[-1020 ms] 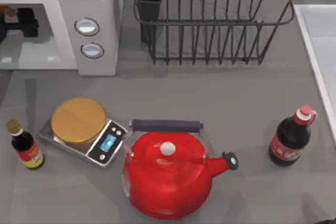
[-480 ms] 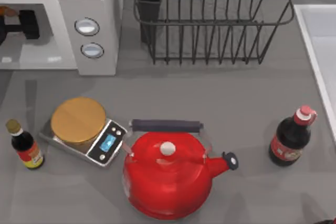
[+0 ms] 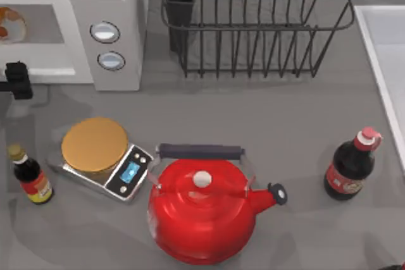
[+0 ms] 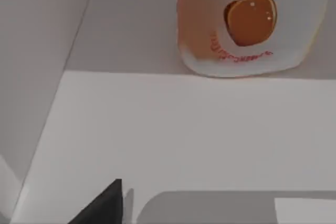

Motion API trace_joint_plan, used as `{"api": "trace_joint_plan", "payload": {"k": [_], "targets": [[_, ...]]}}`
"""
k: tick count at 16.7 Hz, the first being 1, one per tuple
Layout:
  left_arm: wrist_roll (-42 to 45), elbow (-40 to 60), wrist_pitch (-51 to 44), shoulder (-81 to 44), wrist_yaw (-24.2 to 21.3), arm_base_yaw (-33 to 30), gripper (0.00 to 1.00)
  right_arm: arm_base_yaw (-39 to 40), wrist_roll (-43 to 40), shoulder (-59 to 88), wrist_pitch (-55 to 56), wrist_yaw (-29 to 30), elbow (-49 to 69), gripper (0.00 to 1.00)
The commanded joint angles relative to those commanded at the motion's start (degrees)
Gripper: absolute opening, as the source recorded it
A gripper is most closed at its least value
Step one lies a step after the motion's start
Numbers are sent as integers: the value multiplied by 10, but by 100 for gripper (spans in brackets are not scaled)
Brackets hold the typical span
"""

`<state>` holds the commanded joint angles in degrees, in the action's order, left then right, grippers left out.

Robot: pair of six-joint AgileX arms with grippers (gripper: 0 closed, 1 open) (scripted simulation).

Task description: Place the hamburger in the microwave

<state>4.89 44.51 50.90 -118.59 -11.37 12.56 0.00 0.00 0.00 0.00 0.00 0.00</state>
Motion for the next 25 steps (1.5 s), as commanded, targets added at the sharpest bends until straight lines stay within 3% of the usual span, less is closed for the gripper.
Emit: {"api": "trace_joint_plan", "payload": {"k": [4,7,14,25], "targets": [[6,-150,69,78,-18,26,100,0,0,0,0,0,0,100],[10,-204,100,112,-28,36,100,0,0,0,0,0,0,100],[10,-208,98,118,-28,34,100,0,0,0,0,0,0,100],[9,-175,-42,227,-26,34,100,0,0,0,0,0,0,100]]}}
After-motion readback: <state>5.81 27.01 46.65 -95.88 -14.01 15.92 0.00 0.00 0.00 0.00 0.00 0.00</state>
